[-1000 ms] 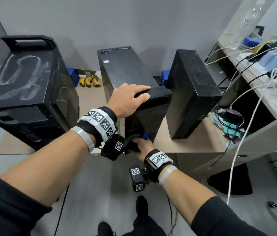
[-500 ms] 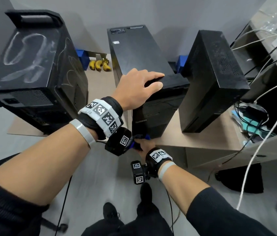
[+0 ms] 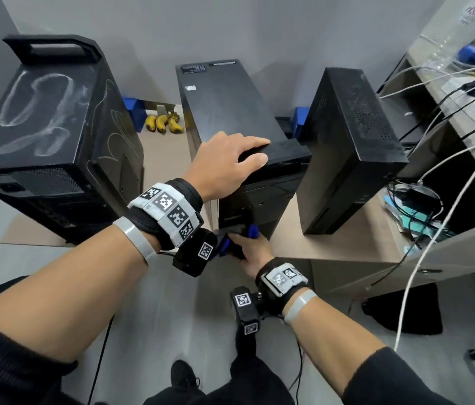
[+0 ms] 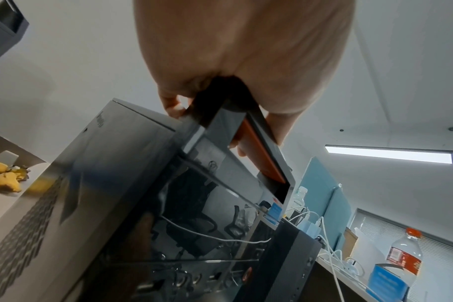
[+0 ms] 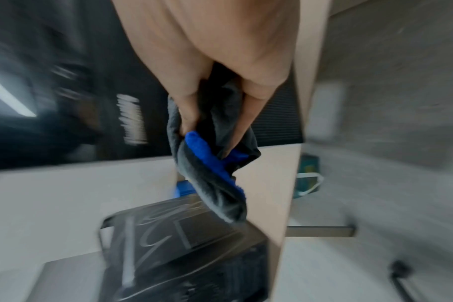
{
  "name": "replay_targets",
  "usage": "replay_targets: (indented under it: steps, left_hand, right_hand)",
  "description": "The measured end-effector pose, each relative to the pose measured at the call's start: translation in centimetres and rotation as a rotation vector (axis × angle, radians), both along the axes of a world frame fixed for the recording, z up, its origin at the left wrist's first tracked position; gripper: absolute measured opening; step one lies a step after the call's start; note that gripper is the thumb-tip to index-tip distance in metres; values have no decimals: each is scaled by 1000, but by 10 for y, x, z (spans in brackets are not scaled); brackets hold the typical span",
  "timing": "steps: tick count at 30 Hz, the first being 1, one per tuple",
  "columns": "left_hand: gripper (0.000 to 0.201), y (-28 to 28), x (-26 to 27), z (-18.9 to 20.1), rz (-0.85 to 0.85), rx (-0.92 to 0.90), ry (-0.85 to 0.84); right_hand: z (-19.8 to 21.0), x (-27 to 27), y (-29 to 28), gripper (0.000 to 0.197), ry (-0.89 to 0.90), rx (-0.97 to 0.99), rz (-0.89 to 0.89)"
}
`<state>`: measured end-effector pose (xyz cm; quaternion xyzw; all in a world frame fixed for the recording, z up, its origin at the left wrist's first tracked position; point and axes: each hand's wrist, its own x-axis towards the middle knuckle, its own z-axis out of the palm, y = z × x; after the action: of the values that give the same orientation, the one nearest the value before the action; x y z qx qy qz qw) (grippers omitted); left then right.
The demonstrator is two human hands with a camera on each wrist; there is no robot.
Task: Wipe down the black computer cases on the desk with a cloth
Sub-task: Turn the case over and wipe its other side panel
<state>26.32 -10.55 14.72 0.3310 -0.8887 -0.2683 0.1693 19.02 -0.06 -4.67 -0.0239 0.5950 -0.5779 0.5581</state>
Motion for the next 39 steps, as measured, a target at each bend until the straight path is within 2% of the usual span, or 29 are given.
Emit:
replay_targets:
  steps: [2,5,8,10,13,16,19,21,23,25,28,31,32,34,37,39]
  left_hand:
    - [59,2,-2,8,1,-1,-67]
    - [46,3,-12,24,-2,-69,-237]
    - [35,5,-29,32,46,-4,-311]
    - [31,10,-42,32,102,63,-322]
    - [33,18,-56,26,195,17,-328]
    - [50,18,-59,23,268,-18,-265]
    - [57,12,-55,25,283,69,-183]
    - [56,9,-45,27,301,86,-121]
    - [54,4,-30,27,300,74,-66]
    - [57,-3,-11,29,287,73,-6]
    - [56,-13,11,36,264,79,106]
    - [50,-20,26,38,251,137,236]
    - [49,-23,30,36,245,159,281]
    - [53,-27,37,30,232,208,368]
    - [68,-34,44,21,189,286,501]
    - [69,-37,48,15,168,309,550]
  right_hand:
    - [26,-22,5,26,19,-104,-33]
    - [39,-62,13,18,102,-141,-149]
    - [15,-87,18,20,167,-1,-148]
    - [-12,-92,19,17,255,139,-84]
    - [-44,-91,10,17,310,307,86]
    - [-44,-80,4,14,314,358,237]
    - [-51,-67,2,12,215,321,310]
    - [-64,-58,-2,8,169,334,263]
    - [-93,-46,-4,22,148,349,174]
    - [-124,-36,-5,20,72,324,70]
    - [-81,-20,3,27,-160,282,-138]
    - [-56,-28,9,25,-186,285,-296]
    - [-43,-30,12,32,-219,259,-332]
    - [-32,-42,15,38,-214,245,-409]
    - [-7,-52,20,22,-88,257,-457]
    - [1,-58,23,20,-80,220,-495]
